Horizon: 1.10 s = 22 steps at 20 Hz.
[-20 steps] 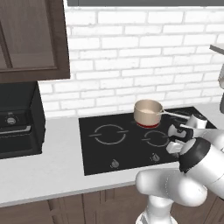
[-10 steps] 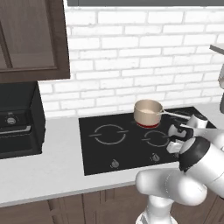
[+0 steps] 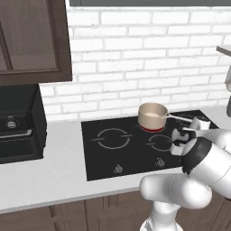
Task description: Turn off the rear center burner of the stove.
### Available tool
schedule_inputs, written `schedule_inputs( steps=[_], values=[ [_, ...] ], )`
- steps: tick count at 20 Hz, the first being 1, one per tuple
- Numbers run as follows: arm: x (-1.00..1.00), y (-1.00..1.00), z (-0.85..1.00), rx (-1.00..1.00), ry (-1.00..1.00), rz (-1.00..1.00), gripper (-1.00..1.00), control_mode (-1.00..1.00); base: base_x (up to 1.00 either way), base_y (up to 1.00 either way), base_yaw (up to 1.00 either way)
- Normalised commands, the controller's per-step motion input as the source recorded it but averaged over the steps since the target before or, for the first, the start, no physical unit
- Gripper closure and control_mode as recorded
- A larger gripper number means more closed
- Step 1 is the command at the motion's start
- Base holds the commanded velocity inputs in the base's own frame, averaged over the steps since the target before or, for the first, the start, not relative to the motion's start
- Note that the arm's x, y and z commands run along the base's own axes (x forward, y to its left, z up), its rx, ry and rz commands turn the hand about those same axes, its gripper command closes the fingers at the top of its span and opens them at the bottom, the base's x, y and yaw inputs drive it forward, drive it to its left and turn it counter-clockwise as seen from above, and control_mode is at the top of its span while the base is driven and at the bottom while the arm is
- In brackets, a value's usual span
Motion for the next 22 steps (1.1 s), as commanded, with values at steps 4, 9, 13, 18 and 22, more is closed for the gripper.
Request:
schedule_inputs(
  steps=[4,9,13,18,22],
  values=[
    [0.00,0.00,-0.04,0.00,0.12,-0.46,1.00,-1.00,0.00,0.00,0.00],
    [0.00,0.00,-0.07,0.00,0.12,-0.54,1.00,-1.00,0.00,0.00,0.00],
    [0.00,0.00,-0.10,0.00,0.11,-0.61,1.00,-1.00,0.00,0.00,0.00],
    [0.00,0.00,-0.12,0.00,0.06,-0.67,1.00,-1.00,0.00,0.00,0.00],
    [0.00,0.00,-0.12,0.00,0.02,-0.72,1.00,-1.00,0.00,0.00,0.00]
  ],
)
